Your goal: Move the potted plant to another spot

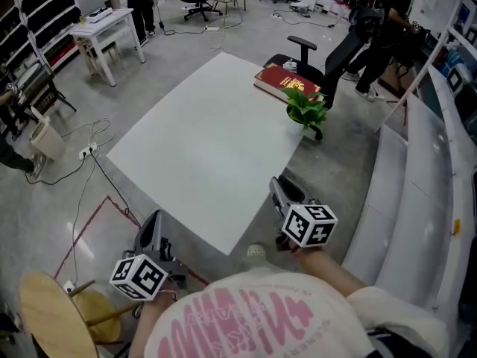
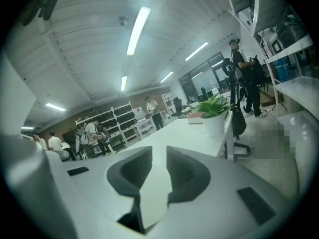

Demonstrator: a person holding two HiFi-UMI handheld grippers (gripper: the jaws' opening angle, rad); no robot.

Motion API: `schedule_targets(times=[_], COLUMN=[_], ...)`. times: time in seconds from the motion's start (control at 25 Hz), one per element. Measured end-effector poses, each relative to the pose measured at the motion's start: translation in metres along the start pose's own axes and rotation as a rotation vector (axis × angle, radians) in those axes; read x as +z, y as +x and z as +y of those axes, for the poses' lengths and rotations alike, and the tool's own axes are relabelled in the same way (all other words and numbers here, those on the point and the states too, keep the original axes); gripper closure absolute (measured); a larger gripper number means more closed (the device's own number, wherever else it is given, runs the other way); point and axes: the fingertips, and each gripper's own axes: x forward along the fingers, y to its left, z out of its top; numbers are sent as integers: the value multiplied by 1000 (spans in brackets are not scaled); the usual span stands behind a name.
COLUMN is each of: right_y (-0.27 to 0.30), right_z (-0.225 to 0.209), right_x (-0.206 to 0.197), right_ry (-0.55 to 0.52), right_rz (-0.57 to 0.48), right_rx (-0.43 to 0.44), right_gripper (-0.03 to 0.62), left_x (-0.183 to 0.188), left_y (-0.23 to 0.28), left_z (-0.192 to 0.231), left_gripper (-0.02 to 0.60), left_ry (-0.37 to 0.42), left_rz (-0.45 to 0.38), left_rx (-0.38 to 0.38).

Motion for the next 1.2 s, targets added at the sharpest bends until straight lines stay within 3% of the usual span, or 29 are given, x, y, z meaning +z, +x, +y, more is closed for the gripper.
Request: schedule_targets(times=[0.44,0.88,1.2], right_y=[-18,-40,-50], right_z=[66,96,102], right_x=[0,-9,-28], right_ry=[-35,-202,-208], right_rz=[-31,-24,8], right_rx=[78,37,-1], right_gripper=[585,586,586], left_x=[9,1,-6], left_y=[-23,-46,-62], left_z=[3,9,15], left_gripper=[578,578,578], left_ry=[1,44,45], left_rz=[-12,19,47], left_rx=[-49,-75,-90])
